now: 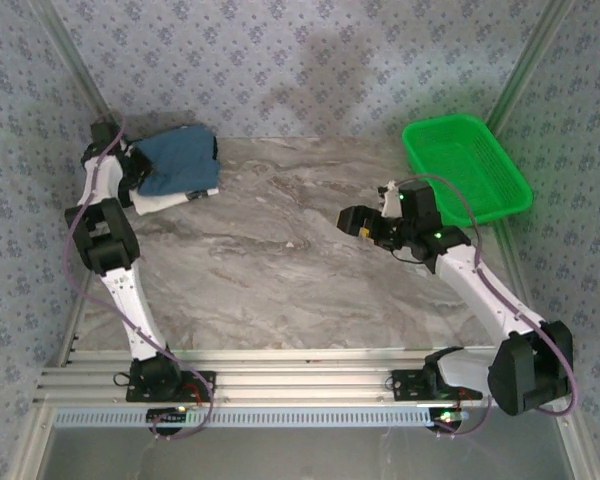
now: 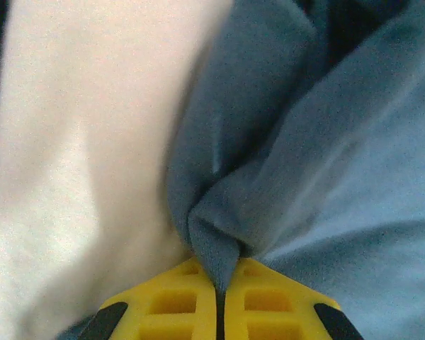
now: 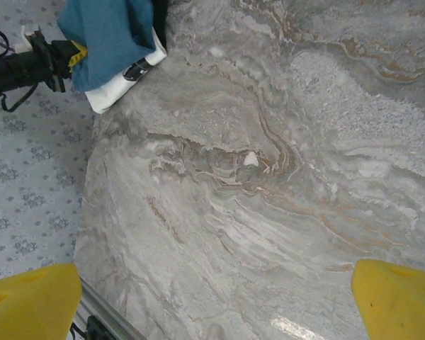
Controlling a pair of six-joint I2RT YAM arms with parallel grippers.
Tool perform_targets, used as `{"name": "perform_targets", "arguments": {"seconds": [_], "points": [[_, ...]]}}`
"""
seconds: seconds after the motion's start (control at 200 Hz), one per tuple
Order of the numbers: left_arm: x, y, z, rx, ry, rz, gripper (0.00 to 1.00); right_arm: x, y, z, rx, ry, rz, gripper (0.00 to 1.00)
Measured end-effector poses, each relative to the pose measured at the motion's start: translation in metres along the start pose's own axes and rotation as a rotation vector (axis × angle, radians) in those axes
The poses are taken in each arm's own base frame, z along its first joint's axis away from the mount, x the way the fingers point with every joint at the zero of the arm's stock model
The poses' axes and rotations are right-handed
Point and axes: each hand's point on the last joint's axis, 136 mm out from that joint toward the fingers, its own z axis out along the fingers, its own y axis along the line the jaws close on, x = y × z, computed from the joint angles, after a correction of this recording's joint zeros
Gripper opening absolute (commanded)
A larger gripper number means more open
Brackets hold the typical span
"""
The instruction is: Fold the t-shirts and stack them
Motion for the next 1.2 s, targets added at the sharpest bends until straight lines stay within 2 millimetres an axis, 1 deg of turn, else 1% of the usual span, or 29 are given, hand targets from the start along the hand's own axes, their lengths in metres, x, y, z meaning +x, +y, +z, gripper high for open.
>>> {"name": "perform_targets", "arguments": {"seconds": [0.065, 0.095, 0.12, 0.185, 0.235, 0.335, 0.35, 0.365, 0.405, 0.505, 0.56, 0.625, 0.7, 0.725, 0.764, 0.779, 0.794, 0.849, 0.854, 0.894, 0.949, 0.999, 1.044, 1.084, 1.144, 1.199], "points": [[0.000, 0.010, 0.005, 0.013, 0.003, -0.031, 0.00, 0.003, 0.000, 0.004, 0.006, 0.011, -0.001, 1.00], [-0.002, 0.011, 0.006, 0.024, -0.002, -0.040, 0.03, 0.004, 0.000, 0.005, 0.009, 0.016, -0.003, 1.00], [-0.004, 0.011, 0.005, 0.033, -0.006, -0.046, 0.10, 0.005, -0.001, 0.007, 0.012, 0.019, -0.003, 1.00], [-0.009, 0.008, 0.004, 0.055, -0.018, -0.053, 0.33, 0.007, 0.000, 0.009, 0.016, 0.026, -0.007, 1.00], [-0.012, 0.007, 0.003, 0.063, -0.024, -0.066, 0.45, 0.007, 0.001, 0.011, 0.017, 0.030, -0.009, 1.00], [-0.021, 0.008, -0.002, 0.076, -0.040, -0.077, 0.61, 0.007, 0.004, 0.014, 0.019, 0.035, -0.015, 1.00], [-0.023, 0.007, -0.004, 0.078, -0.045, -0.073, 0.71, 0.006, 0.005, 0.014, 0.018, 0.035, -0.016, 1.00], [-0.025, 0.007, -0.005, 0.079, -0.049, -0.079, 0.75, 0.006, 0.005, 0.015, 0.019, 0.035, -0.018, 1.00], [-0.031, 0.007, -0.009, 0.081, -0.064, -0.079, 0.82, 0.006, 0.007, 0.015, 0.022, 0.036, -0.021, 1.00], [-0.050, 0.007, -0.024, 0.078, -0.110, -0.083, 0.89, 0.002, 0.009, 0.011, 0.039, 0.028, -0.032, 1.00], [-0.059, 0.008, -0.038, 0.069, -0.139, -0.074, 0.89, -0.001, 0.008, 0.007, 0.057, 0.015, -0.046, 1.00], [-0.069, 0.008, -0.060, 0.052, -0.180, -0.059, 0.90, -0.004, 0.005, -0.002, 0.076, -0.001, -0.060, 1.00], [-0.083, 0.000, -0.097, 0.050, -0.247, -0.026, 0.90, -0.009, -0.001, -0.018, 0.097, -0.028, -0.063, 1.00], [-0.087, -0.006, -0.114, 0.058, -0.277, -0.009, 0.90, -0.013, -0.003, -0.025, 0.103, -0.045, -0.064, 1.00], [-0.090, -0.013, -0.136, 0.066, -0.315, 0.012, 0.90, -0.019, -0.009, -0.035, 0.118, -0.073, -0.059, 1.00], [-0.091, -0.018, -0.148, 0.075, -0.333, 0.022, 0.90, -0.022, -0.011, -0.040, 0.123, -0.086, -0.058, 1.00], [-0.091, -0.020, -0.156, 0.078, -0.347, 0.031, 0.90, -0.025, -0.013, -0.045, 0.129, -0.100, -0.056, 1.00], [-0.086, -0.031, -0.190, 0.103, -0.395, 0.065, 0.90, -0.033, -0.022, -0.062, 0.154, -0.146, -0.052, 1.00], [-0.085, -0.033, -0.196, 0.108, -0.403, 0.070, 0.90, -0.034, -0.023, -0.064, 0.157, -0.154, -0.051, 1.00], [-0.079, -0.039, -0.217, 0.130, -0.438, 0.096, 0.91, -0.039, -0.030, -0.077, 0.178, -0.190, -0.048, 1.00], [-0.062, -0.043, -0.246, 0.156, -0.478, 0.131, 0.91, -0.042, -0.042, -0.092, 0.210, -0.235, -0.046, 1.00], [-0.045, -0.043, -0.265, 0.174, -0.504, 0.161, 0.93, -0.043, -0.056, -0.105, 0.255, -0.272, -0.040, 1.00], [-0.029, -0.040, -0.277, 0.185, -0.524, 0.183, 0.95, -0.041, -0.070, -0.113, 0.300, -0.297, -0.033, 1.00], [-0.009, -0.034, -0.285, 0.192, -0.531, 0.205, 0.96, -0.040, -0.085, -0.119, 0.344, -0.314, -0.020, 1.00], [0.018, -0.022, -0.287, 0.192, -0.525, 0.226, 0.96, -0.034, -0.111, -0.124, 0.411, -0.326, 0.014, 1.00], [0.044, -0.010, -0.284, 0.189, -0.506, 0.239, 0.96, -0.029, -0.143, -0.127, 0.493, -0.336, 0.056, 1.00]]}}
